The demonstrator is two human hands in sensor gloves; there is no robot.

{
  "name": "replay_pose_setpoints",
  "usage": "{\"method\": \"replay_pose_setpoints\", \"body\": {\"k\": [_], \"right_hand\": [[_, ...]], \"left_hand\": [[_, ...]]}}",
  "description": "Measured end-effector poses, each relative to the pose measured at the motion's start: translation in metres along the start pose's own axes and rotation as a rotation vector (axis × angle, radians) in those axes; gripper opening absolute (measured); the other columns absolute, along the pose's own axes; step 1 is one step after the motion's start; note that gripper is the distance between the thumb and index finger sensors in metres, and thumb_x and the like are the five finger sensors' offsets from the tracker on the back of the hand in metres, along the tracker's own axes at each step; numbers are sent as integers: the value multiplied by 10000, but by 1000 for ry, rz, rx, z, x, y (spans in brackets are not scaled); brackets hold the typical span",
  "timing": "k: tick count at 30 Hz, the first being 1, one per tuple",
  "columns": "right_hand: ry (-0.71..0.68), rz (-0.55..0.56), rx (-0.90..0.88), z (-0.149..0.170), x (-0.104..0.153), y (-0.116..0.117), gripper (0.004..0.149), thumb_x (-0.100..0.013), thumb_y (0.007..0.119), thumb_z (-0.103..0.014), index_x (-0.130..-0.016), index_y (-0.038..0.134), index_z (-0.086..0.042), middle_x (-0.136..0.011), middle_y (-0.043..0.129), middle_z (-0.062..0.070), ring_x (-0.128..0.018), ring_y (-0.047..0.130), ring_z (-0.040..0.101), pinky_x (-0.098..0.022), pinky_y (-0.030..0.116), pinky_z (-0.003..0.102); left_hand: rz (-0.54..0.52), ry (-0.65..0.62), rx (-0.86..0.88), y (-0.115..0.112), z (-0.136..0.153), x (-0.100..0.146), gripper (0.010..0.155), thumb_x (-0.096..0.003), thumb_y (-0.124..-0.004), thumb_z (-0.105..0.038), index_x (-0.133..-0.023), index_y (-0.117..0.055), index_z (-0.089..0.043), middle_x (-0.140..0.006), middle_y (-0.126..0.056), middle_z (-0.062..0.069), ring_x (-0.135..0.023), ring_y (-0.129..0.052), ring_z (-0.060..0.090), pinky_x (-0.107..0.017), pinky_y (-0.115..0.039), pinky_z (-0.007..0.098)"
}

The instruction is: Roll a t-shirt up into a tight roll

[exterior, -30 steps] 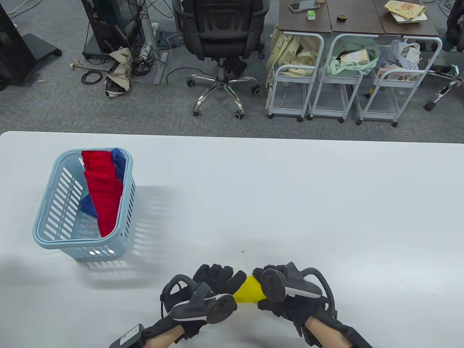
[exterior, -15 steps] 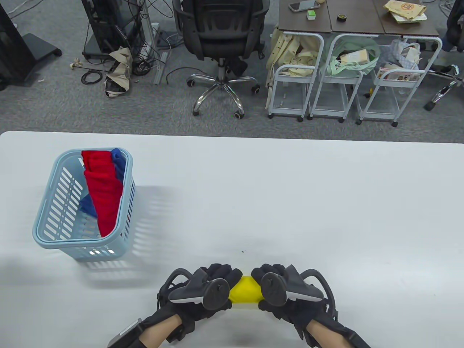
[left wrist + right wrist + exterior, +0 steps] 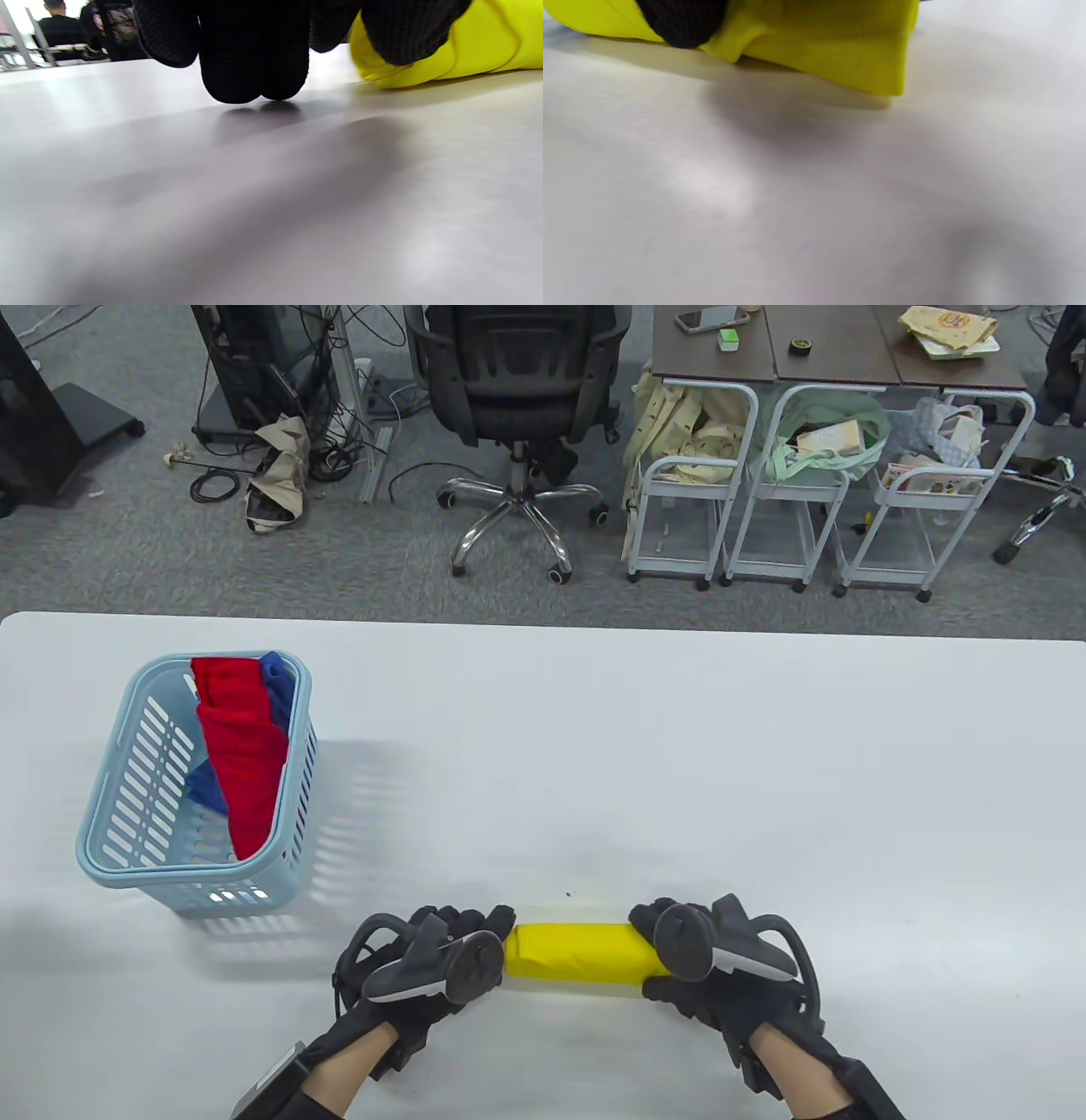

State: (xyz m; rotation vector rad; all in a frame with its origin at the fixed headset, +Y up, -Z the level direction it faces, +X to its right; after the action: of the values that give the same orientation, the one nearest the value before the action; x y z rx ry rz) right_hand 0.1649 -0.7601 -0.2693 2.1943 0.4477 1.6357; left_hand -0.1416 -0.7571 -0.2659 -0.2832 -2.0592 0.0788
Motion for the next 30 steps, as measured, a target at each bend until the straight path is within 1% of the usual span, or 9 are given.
{"method": "replay_pose_setpoints", "body": {"k": [6, 10, 12, 14, 17, 19, 22, 26, 30], "right_hand": [[469, 69, -46, 79, 9, -9, 832, -602, 589, -601, -1189, 167, -190, -1228, 365, 176, -1123, 505, 446, -743, 511, 579], [610, 76, -89, 100, 15, -8, 852, -614, 497, -631, -1181, 104, -131, -1208, 392, 219, -1089, 564, 460, -725, 552, 562], [598, 67, -119, 98, 22, -12, 878, -613, 474, -617, -1145, 5, -100, -1202, 201, 260, -1086, 515, 493, -717, 536, 581], [559, 122, -77, 85, 37, -26, 821, -622, 458, -590, -1153, 9, -153, -1196, 104, 247, -1110, 373, 527, -729, 483, 605], [458, 183, -67, 71, 52, -37, 691, -628, 491, -542, -1201, 263, -230, -1232, 215, 178, -1133, 288, 503, -734, 461, 618], [387, 107, -96, 66, 51, -28, 673, -624, 501, -542, -1198, 384, -212, -1233, 305, 179, -1128, 316, 503, -725, 492, 612], [331, -12, -81, 60, 35, -9, 771, -619, 485, -579, -1200, 227, -144, -1182, 85, 238, -1077, 144, 553, -727, 447, 618], [401, -46, 27, 55, 14, -6, 852, -618, 464, -614, -1182, 91, -96, -1134, -60, 260, -1040, 6, 570, -736, 346, 644], [470, -55, 22, 74, -9, -10, 766, -648, 395, -522, -1159, 1, -110, -1105, -150, 248, -1021, -70, 561, -738, 282, 650]], "left_hand": [[-60, 110, 99, 10, 33, 9, 682, -523, -596, -559, -1133, -507, -270, -1106, -742, 57, -962, -813, 311, -759, -614, 555], [-90, 124, 122, 15, 38, 13, 686, -531, -561, -571, -1147, -466, -285, -1183, -627, 74, -1042, -721, 331, -772, -596, 550], [-92, 128, 129, 15, 38, 13, 680, -536, -551, -566, -1150, -453, -292, -1208, -567, 82, -1074, -661, 342, -785, -551, 564], [-98, 134, 119, 15, 39, 14, 681, -540, -537, -563, -1157, -420, -300, -1233, -494, 86, -1106, -592, 351, -800, -505, 568], [-116, 139, 129, 18, 40, 16, 676, -552, -500, -549, -1167, -362, -304, -1255, -393, 90, -1138, -493, 364, -811, -449, 573], [-136, 140, 155, 20, 41, 17, 686, -553, -485, -549, -1172, -326, -298, -1262, -330, 100, -1149, -427, 377, -813, -412, 580], [-150, 134, 179, 21, 43, 19, 711, -548, -443, -578, -1177, -251, -307, -1268, -234, 110, -1159, -329, 402, -814, -363, 596], [-155, 124, 193, 22, 44, 20, 660, -571, -388, -501, -1173, -195, -313, -1263, -136, 108, -1157, -214, 416, -808, -280, 615], [-167, 132, 185, 23, 45, 21, 688, -558, -360, -555, -1174, -169, -314, -1261, -109, 109, -1156, -185, 419, -805, -257, 623]]}}
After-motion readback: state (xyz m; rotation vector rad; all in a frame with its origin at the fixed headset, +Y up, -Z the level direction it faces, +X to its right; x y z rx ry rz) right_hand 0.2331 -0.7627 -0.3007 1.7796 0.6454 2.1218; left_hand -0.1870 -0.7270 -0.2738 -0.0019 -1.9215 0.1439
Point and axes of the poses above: the tracker on the back of each hand, its own z axis roughly to the little-finger side, its own x axis roughly from the fingertips to the wrist, y = z × x, the point moved 1 cm from there along -x, roughly from the wrist to the fingertips
